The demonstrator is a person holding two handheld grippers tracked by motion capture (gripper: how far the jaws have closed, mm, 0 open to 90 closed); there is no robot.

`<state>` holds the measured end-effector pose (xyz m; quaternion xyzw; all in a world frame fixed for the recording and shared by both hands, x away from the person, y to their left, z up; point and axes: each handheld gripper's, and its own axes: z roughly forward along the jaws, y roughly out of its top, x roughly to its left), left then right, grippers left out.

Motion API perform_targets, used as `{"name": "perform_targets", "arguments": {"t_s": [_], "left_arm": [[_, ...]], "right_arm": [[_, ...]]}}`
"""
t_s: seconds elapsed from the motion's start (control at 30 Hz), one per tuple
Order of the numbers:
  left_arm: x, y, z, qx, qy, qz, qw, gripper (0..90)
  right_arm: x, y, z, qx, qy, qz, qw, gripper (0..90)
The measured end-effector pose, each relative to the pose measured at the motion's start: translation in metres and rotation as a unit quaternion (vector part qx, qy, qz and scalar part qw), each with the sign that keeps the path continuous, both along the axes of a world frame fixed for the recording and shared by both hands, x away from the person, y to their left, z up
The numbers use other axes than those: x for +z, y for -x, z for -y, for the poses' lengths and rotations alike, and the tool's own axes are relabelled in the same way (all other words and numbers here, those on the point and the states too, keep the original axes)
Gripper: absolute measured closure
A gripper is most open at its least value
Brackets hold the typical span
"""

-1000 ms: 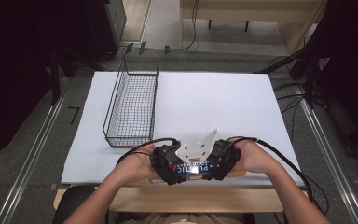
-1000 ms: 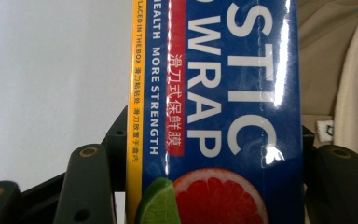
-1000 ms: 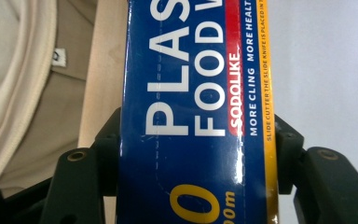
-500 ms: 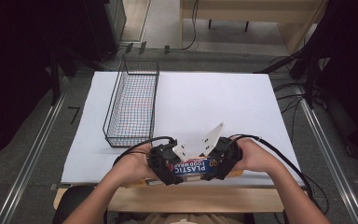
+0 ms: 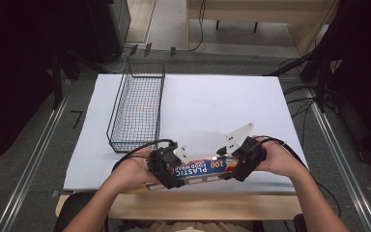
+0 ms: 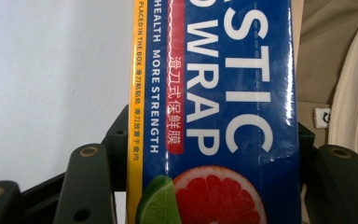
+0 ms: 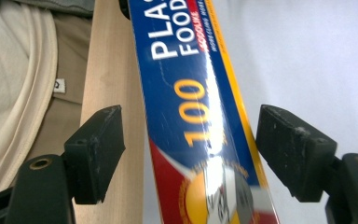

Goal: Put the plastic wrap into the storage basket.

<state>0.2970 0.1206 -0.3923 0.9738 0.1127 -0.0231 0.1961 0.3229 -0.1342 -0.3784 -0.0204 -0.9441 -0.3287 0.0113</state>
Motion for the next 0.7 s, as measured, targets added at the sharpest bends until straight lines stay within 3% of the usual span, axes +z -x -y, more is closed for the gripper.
{"name": "perform_targets", "arguments": {"t_s": [0.3, 0.5, 0.7], "left_arm": [[0.001, -0.004, -0.011, 0.024, 0.001, -0.001, 0.9997, 40.2], [0.003, -0.007, -0.018, 0.037, 0.002, -0.001, 0.9993, 40.2], [0.006, -0.009, -0.024, 0.046, 0.013, -0.006, 0.9988, 40.1]], "right_arm": [[0.005, -0.005, 0.026, -0.053, -0.022, 0.016, 0.9982, 23.4], [0.004, -0.009, 0.047, -0.087, -0.043, 0.015, 0.9951, 20.4], [-0.003, -0.016, 0.070, -0.123, -0.065, 0.031, 0.9899, 20.5]]}}
